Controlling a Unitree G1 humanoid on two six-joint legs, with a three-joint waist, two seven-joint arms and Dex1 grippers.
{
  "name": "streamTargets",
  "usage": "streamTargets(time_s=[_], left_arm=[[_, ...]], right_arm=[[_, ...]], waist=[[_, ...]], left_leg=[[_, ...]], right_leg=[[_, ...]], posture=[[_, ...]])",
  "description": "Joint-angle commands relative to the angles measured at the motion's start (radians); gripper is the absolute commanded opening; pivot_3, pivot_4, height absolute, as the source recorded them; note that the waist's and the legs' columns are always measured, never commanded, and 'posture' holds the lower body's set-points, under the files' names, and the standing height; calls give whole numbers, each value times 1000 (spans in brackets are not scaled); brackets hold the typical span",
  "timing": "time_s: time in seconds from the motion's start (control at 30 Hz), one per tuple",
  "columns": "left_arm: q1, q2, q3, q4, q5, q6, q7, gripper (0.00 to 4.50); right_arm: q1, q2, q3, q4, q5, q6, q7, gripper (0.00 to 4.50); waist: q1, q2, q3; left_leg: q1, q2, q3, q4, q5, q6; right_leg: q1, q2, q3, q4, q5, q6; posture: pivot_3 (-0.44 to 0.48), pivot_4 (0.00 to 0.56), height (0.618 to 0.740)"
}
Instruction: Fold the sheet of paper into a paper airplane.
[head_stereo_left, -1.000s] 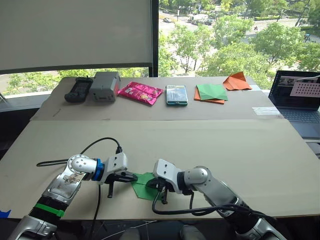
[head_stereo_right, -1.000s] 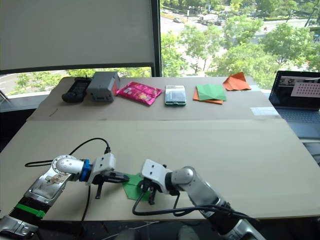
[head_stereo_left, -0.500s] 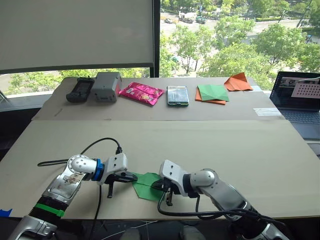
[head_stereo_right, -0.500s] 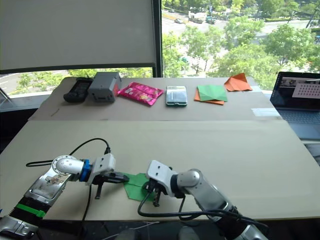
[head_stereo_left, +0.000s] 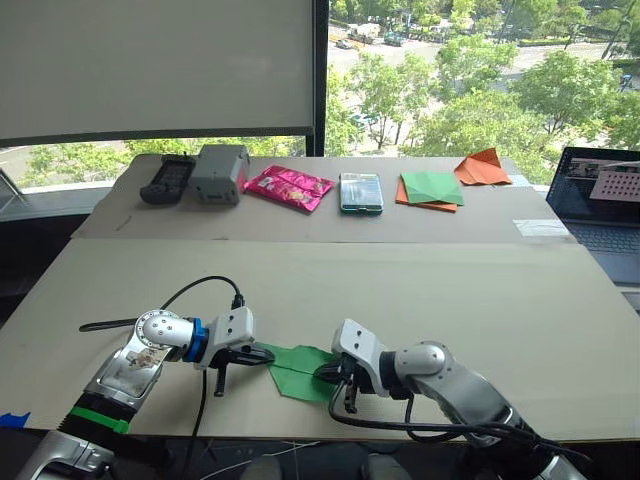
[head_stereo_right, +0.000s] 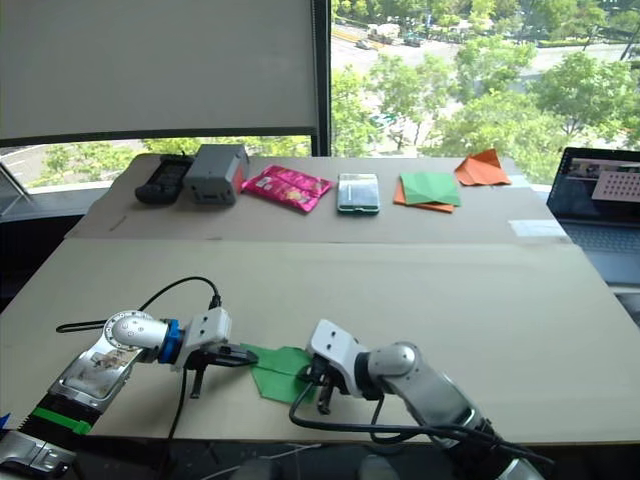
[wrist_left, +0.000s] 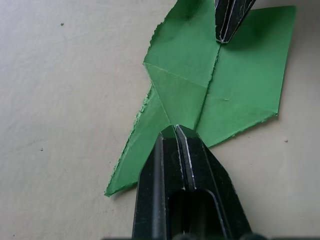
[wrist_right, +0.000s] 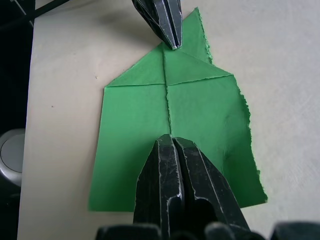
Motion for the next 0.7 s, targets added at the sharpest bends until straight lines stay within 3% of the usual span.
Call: streamTargets(time_s=[0.03,0.7], left_arm=[[12,11,-20,15,27,5,-4,0],[-8,2,-30,31,31,1,3,0]], right_arm=[[95,-89,12,104,-25,175,-25,62],[145,-169,-122,-93,102,260,-88,62]], waist=[[0,0,0],[6,-4,2]], left_leg=[[0,0,0,0,0,0],[-2,0,0,0,-3,-4]], right_leg=[[0,0,0,0,0,0],[-1,-1,0,-2,-1,0]], posture=[[0,150,740],[0,150,740]])
